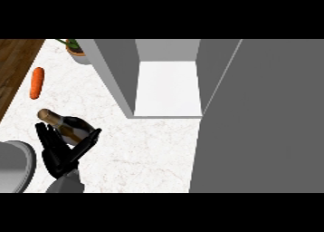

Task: Pick up the wine, place it into the cabinet and close the cabinet

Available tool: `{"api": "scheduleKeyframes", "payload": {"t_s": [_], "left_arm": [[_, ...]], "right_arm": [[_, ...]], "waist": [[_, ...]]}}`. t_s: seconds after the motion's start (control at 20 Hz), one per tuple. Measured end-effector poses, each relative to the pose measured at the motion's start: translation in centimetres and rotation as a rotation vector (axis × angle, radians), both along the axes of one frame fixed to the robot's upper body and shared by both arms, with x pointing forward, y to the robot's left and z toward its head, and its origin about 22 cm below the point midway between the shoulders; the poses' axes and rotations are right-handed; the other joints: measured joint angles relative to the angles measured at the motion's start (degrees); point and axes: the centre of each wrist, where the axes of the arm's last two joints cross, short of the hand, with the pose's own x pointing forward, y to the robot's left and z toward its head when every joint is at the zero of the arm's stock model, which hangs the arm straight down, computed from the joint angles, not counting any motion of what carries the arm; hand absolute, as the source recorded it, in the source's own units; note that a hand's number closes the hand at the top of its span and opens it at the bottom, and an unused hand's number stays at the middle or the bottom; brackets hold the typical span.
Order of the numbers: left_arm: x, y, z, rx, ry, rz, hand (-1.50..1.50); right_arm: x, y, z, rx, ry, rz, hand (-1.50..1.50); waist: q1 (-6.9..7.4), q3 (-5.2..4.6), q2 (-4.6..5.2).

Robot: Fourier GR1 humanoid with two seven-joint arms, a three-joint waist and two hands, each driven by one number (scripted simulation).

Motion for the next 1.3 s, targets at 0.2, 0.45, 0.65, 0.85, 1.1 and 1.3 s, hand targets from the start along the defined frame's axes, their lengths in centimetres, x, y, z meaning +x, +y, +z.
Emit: {"api": "scheduleKeyframes", "payload": {"t_s": [0.2, 0.45, 0.65, 0.85, 1.1, 1.3], "left_arm": [[0.0, 0.1, -0.5, -0.016, -0.034, -0.021, 1.5], [1.3, -0.1, -0.7, -0.008, -0.062, -0.092, 1.5], [1.9, 0.2, -0.8, 0.047, -0.041, -0.136, 1.5], [1.8, 1.1, -0.5, 0.148, -0.028, -0.276, 1.5], [1.0, 3.3, 0.3, 0.197, -0.058, -0.608, 1.5], [0.1, 4.8, 1.2, 0.22, -0.095, -0.726, 1.5]], "right_arm": [[-0.1, 0.0, -0.1, 0.002, 0.004, 0.001, -1.5], [-0.1, 0.0, -0.3, 0.0, 0.004, 0.009, -1.5], [-0.2, -0.1, -0.3, 0.001, 0.006, 0.004, -1.5], [0.1, 0.0, -0.2, 0.006, -0.007, 0.008, -1.5], [0.2, 0.2, -0.2, 0.008, -0.005, 0.013, -1.5], [0.1, -0.1, -0.2, 0.006, -0.003, -0.003, -1.5]], "waist": [[-0.02, 0.0, -0.01], [-0.25, 0.01, 0.02], [-0.29, 0.01, 0.02], [-0.16, 0.13, -0.19], [-0.26, 0.19, -0.39], [0.09, 0.09, -0.24]]}}
